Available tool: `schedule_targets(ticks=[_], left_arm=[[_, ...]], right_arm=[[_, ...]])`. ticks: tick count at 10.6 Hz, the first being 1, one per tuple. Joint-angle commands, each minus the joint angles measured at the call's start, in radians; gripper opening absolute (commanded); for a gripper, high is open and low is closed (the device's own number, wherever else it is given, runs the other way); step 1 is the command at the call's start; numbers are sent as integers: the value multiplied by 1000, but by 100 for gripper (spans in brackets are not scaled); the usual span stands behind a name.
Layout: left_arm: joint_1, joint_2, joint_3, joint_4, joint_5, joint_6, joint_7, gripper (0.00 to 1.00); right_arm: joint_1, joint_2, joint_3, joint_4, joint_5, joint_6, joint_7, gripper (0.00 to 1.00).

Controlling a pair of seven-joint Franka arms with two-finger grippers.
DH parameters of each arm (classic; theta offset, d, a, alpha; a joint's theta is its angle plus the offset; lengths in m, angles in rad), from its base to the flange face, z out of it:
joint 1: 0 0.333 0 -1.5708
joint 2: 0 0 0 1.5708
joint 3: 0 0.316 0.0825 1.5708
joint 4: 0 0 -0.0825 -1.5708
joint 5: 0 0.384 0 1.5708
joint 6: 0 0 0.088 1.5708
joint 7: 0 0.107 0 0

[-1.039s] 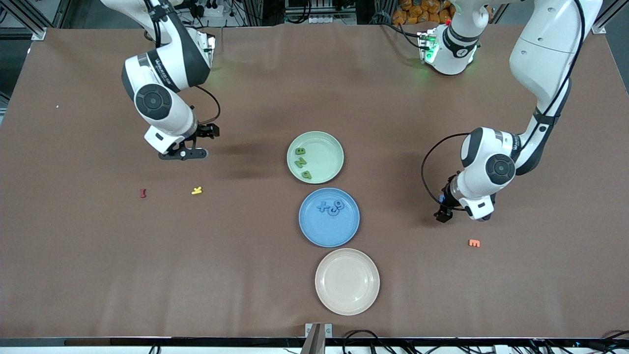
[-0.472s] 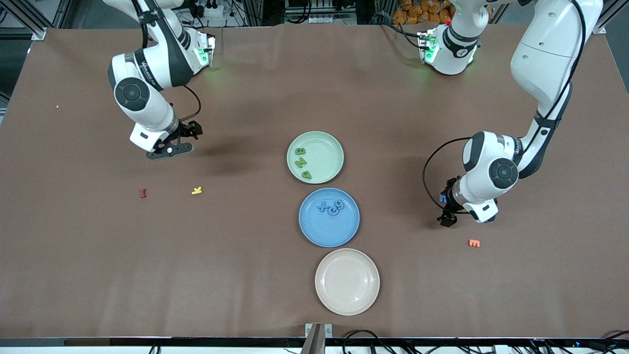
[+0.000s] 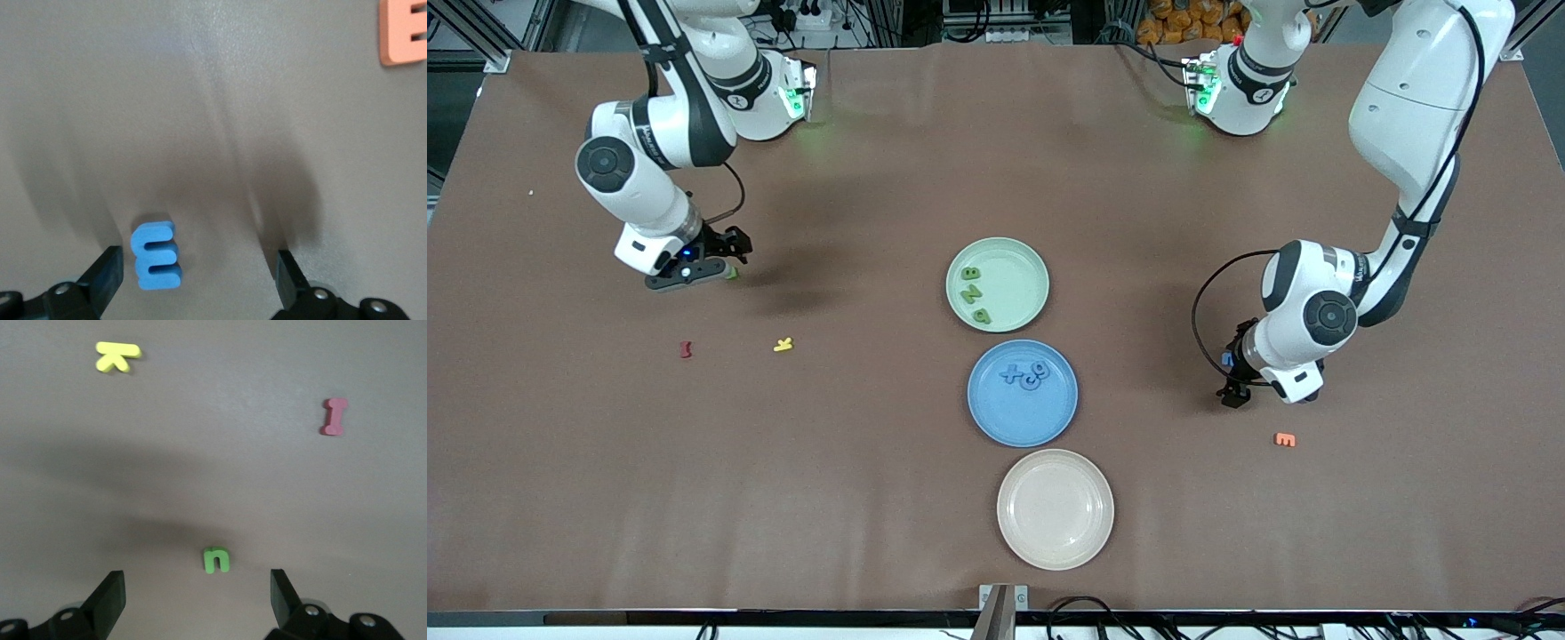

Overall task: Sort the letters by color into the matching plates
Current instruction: 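Grasp the green n with the right gripper while the left gripper grasps E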

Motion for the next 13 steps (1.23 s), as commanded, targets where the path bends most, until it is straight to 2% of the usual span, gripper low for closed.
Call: schedule_targets(ticks=[1, 3, 5, 6, 7, 8, 9, 10, 11, 13], left_arm=[[-3, 1, 5, 3, 34, -40, -3, 100], [-1, -1, 5, 3, 42, -41, -3, 100], [-1, -1, 5, 2, 42, -41, -3, 100], [-2, -4, 7, -1, 42, -40, -6, 87], [-3, -9, 7, -6, 42, -40, -12, 48], [-1, -10, 7, -6, 42, -40, -18, 15], [-1, -10, 7, -4, 42, -40, -41, 1], [-1, -13, 7, -4, 42, -40, -75, 0], [1, -15, 7, -4, 42, -40, -95, 0], [2, -21, 5, -3, 42, -40, -97, 0]], right_arm=[[-3, -12, -41, -66, -11, 104, -14, 95], [-1, 36, -44, -89, -11, 202, -14, 91], [2, 78, -78, -101, -11, 265, -14, 90], [0, 78, -80, -104, -9, 265, -14, 89], [-1, 81, -81, -106, -9, 265, -14, 88], [-1, 92, -81, -106, -9, 267, -14, 87], [-1, 101, -81, -106, -9, 273, -14, 83], [-1, 118, -81, -109, -9, 293, -14, 83], [-3, 132, -83, -114, -9, 323, -14, 76], [-3, 139, -83, -118, -9, 328, -14, 69]])
